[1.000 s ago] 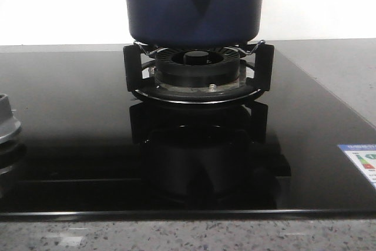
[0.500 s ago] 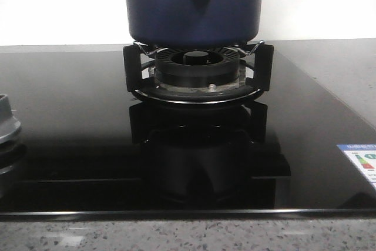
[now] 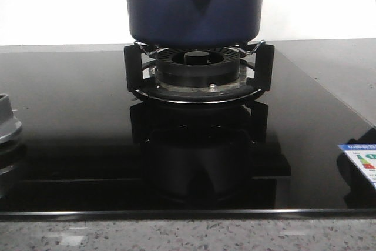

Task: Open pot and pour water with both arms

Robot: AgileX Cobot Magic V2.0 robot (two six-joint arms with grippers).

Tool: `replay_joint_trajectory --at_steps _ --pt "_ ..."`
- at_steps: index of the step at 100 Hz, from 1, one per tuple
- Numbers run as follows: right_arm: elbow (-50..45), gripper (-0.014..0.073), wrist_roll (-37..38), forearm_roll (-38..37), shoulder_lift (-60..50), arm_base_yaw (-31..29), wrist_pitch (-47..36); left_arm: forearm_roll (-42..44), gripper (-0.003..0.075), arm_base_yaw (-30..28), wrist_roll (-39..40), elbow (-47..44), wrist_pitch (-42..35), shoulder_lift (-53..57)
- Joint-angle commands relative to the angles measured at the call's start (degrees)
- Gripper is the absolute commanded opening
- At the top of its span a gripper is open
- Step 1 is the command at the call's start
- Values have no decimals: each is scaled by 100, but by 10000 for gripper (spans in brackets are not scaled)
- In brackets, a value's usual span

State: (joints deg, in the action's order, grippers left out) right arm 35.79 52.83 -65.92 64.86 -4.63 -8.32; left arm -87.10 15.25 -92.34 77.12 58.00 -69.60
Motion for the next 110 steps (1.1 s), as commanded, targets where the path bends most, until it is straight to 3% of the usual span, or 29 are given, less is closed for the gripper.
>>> replay_joint_trajectory --at_steps 1,54,61,81,110 --pt "143 248 38 -5 19 -41 -322 -458 291 -22 97 193 98 155" --pt "143 253 66 -7 294 -41 -281 -419 291 -22 265 193 298 155" --pt "143 293 113 -7 294 -41 -350 -419 291 -22 265 193 298 155" --pt "143 522 136 -7 294 -41 -403 -419 291 -22 265 193 311 155" --pt "131 535 136 -7 211 -41 -301 -419 291 -22 265 193 322 155"
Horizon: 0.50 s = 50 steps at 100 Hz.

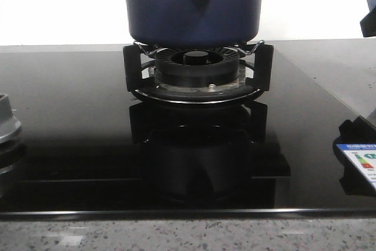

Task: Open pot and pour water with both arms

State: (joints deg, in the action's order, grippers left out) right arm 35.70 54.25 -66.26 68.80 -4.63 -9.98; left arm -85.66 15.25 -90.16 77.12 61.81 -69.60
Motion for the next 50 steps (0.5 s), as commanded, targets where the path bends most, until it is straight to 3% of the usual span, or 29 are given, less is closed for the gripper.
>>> replay_joint_trajectory --at_steps 1,35,50 --pt "140 534 -5 27 -188 -41 -135 -563 291 -22 47 193 -60 155" --pt "130 539 467 27 -338 -41 140 -563 291 -22 47 193 -39 155" --pt "130 646 507 27 -338 -41 325 -563 291 -22 47 193 -1 155"
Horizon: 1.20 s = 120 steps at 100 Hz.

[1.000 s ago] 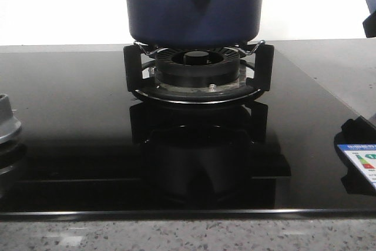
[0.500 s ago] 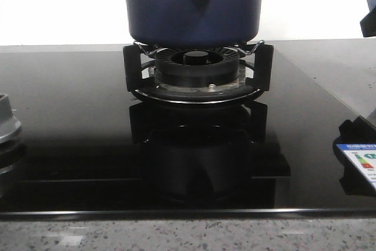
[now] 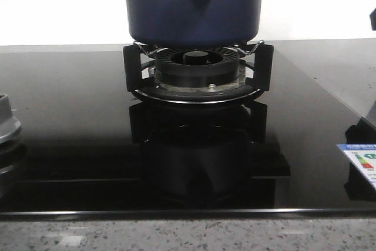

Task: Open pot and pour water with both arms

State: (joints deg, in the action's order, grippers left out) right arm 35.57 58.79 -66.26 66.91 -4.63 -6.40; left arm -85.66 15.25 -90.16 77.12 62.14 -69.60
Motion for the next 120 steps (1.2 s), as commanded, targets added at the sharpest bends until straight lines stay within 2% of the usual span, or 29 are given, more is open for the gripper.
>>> replay_joint_trajectory --at_steps 1,26,67,86,109,116,120 --pt "143 651 53 27 -149 -41 -33 -563 291 -22 47 193 -34 155" --pt "143 656 53 27 -211 -41 80 -563 291 -22 47 193 -34 155" --pt "143 656 53 27 -1301 -31 -278 -109 291 -22 47 193 -34 81" --pt "143 656 65 27 -1805 -19 -723 -145 291 -22 47 193 -34 -322" --pt "143 656 305 27 -2765 -19 -814 -521 291 -22 37 193 -100 -1028" --pt "143 628 340 27 -3067 16 -814 -647 291 28 0 193 -153 -1256" --pt "143 581 340 27 -3214 45 -825 -712 291 58 -39 193 -180 -1390"
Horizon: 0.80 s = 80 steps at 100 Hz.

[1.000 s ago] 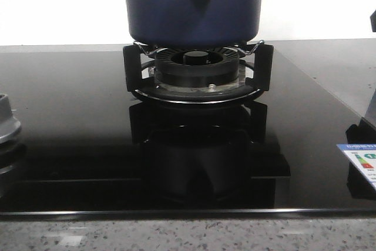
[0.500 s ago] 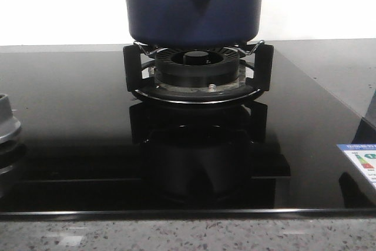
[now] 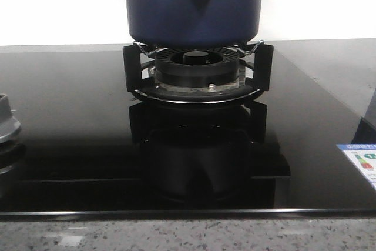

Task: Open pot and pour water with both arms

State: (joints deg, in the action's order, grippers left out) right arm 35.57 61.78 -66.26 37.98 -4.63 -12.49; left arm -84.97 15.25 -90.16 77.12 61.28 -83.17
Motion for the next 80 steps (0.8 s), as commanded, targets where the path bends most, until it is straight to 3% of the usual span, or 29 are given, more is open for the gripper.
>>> replay_joint_trajectory --at_steps 1,10,22,27,80 --pt "143 560 40 27 -379 59 -216 -782 291 73 -73 193 -95 -52" --pt "143 373 187 27 -718 158 -189 -835 291 175 -377 193 -189 -306" --pt "143 26 253 27 -1081 216 -202 -983 279 352 -620 193 -494 -551" --pt "143 -70 268 -12 -1188 216 -202 -1134 268 377 -620 193 -657 -633" --pt "133 -66 268 -203 -1286 216 -55 -1420 240 511 -970 193 -769 -1137"
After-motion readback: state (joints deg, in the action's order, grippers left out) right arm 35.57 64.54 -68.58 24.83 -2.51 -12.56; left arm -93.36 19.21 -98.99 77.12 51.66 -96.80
